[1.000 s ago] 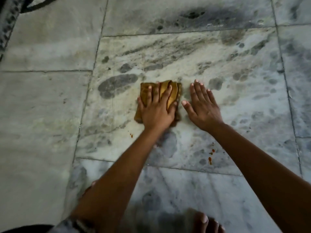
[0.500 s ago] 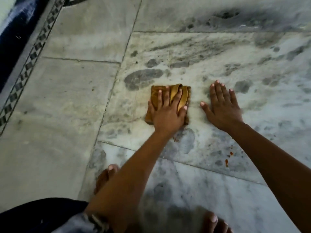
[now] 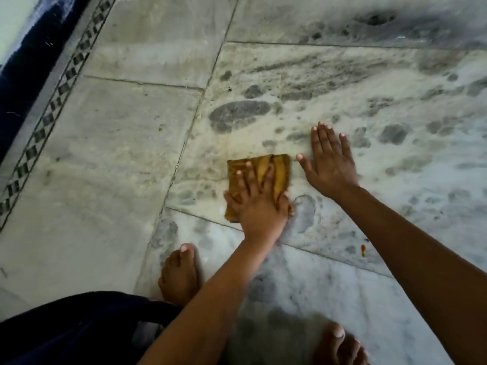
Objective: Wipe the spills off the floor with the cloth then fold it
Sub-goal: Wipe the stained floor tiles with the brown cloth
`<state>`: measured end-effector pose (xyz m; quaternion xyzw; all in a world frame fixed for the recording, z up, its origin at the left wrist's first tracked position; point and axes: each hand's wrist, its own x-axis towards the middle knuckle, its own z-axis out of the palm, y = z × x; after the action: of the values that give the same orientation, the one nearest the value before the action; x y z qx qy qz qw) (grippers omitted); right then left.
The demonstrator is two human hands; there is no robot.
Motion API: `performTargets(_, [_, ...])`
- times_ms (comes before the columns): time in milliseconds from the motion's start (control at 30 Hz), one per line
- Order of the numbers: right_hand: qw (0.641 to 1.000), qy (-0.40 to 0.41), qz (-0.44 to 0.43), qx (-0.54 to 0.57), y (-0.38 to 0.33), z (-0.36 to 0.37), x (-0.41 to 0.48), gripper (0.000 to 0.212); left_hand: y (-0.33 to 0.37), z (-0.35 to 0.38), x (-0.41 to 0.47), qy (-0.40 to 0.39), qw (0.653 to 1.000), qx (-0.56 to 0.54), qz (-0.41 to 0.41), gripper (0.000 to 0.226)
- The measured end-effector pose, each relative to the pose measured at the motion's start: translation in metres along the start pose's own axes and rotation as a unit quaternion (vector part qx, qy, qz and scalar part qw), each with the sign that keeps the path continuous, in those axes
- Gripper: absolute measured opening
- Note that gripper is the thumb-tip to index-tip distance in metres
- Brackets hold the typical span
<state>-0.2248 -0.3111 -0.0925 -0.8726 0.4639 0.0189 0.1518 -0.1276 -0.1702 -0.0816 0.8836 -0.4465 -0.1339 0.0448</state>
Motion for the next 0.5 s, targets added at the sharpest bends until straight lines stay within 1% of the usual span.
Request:
performTargets(67, [1.000, 0.002, -0.001, 0.008, -0.007, 0.000, 0.008, 0.080, 0.000, -0.006, 0.019, -0.024, 0.999, 0.015, 0.033, 0.064])
performTargets(133, [1.000, -0.002, -0.004, 0.002, -0.007, 0.001, 0.014, 0.080, -0.019, -0.016, 0.047, -0.021, 0.998, 0.021, 0.054, 0.062])
performTargets(167, [1.000, -0.007, -0.006, -0.001, -0.008, 0.001, 0.017, 0.080, -0.034, -0.023, 0.059, -0.017, 0.998, 0.020, 0.052, 0.061])
performTargets(233, [1.000, -0.014, -0.012, -0.005, -0.012, 0.003, 0.021, 0.080, -0.068, -0.033, 0.076, 0.001, 1.000, 0.011, 0.017, 0.058])
performTargets(300, [1.000, -0.017, -0.015, -0.005, -0.015, 0.006, 0.022, 0.080, -0.098, -0.038, 0.073, 0.022, 0.999, -0.004, -0.050, 0.058])
performTargets(367, [1.000, -0.012, -0.013, -0.006, -0.016, 0.010, 0.021, 0.080, -0.109, -0.037, 0.051, 0.029, 0.992, -0.012, -0.126, 0.059])
performTargets(400, [1.000, -0.006, -0.012, -0.008, -0.016, 0.010, 0.020, 0.080, -0.106, -0.033, 0.036, 0.024, 0.988, -0.012, -0.152, 0.060])
performTargets(433, [1.000, -0.002, -0.012, -0.011, -0.017, 0.011, 0.020, 0.079, -0.097, -0.028, 0.020, 0.016, 0.986, -0.016, -0.162, 0.062])
performTargets(500, [1.000, 0.004, -0.009, -0.020, -0.018, 0.010, 0.019, 0.078, -0.070, -0.016, -0.003, -0.003, 0.991, -0.024, -0.134, 0.068])
